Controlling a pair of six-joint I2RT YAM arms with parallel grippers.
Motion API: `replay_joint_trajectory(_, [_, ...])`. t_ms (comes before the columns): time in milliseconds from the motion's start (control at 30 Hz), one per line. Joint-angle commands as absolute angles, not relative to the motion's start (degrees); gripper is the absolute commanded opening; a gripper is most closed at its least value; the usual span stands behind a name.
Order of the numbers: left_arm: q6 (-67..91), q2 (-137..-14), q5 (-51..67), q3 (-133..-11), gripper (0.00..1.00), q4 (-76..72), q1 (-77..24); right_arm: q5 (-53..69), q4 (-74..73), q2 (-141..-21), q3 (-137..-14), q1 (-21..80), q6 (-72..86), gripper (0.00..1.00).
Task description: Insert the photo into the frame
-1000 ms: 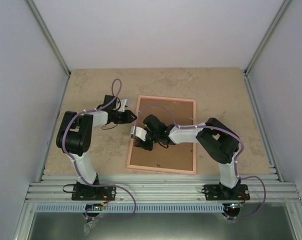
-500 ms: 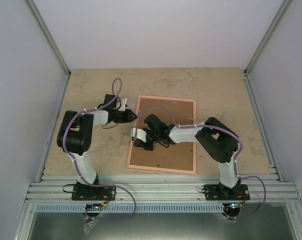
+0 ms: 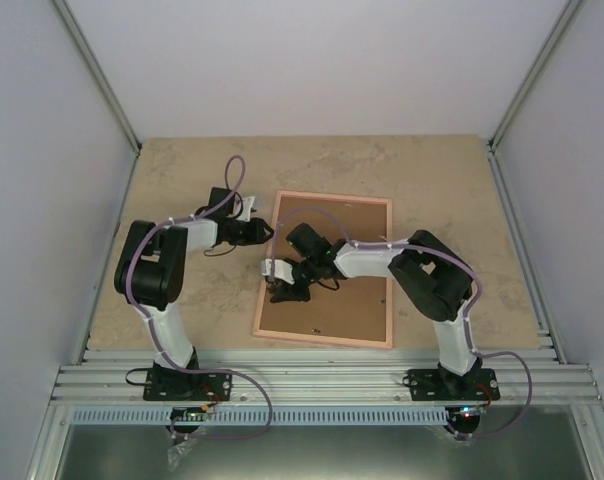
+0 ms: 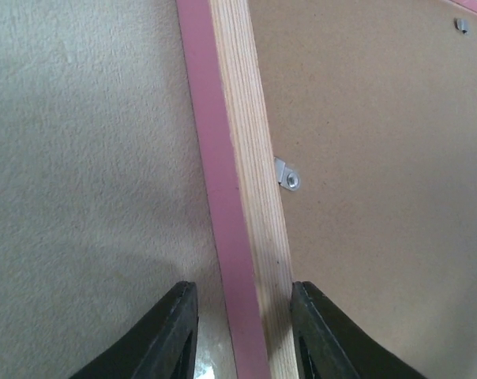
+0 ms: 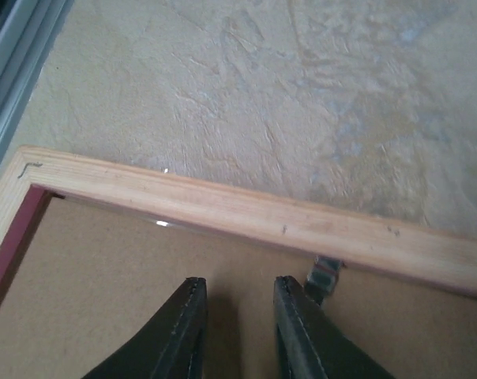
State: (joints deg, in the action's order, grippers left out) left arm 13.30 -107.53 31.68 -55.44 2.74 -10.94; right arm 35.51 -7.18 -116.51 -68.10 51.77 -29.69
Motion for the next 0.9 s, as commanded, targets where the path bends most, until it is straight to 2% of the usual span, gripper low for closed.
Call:
replay_joint_trajectory(0, [11.64, -105.47, 31.79, -55.36, 0.39, 5.75, -11.16, 38.96, -16.32, -112.85, -70.47, 48.88, -29.24, 0.30])
replay_joint_trajectory(67, [10.38, -102.46, 34.33, -54.99, 0.45, 5.23, -11.18, 40.06, -17.83, -109.67, -70.75, 47.62, -29.45, 0.34])
replay_joint_trajectory(200, [3.17, -94.58, 36.38, -53.58, 0.53, 6.15, -11.16, 42.39, -22.60, -103.29, -68.75, 42.77, -30.03, 0.35])
replay_joint_trajectory(433, [-29.30, -81.11, 41.49, -48.50, 0.71, 21.35, -13.65, 38.52, -30.55, -97.16, -60.21, 32.39, -33.46, 0.32])
replay_joint_trajectory(533, [-45.95, -75.85, 41.45, -44.10, 0.73, 28.05, -18.74, 37.90, -31.64, -95.08, -55.96, 32.31, -35.54, 0.30])
replay_joint_trajectory(633, [-53.98, -72.02, 39.51, -39.28, 0.74, 28.77, -24.72, 35.24, -31.97, -95.86, -51.76, 33.35, -39.80, 0.27])
replay_joint_trajectory(867, [-54.93, -74.73, 32.65, -35.18, 0.70, 19.66, -41.00, 25.34, -31.04, -106.86, -51.72, 33.12, -44.18, 0.22])
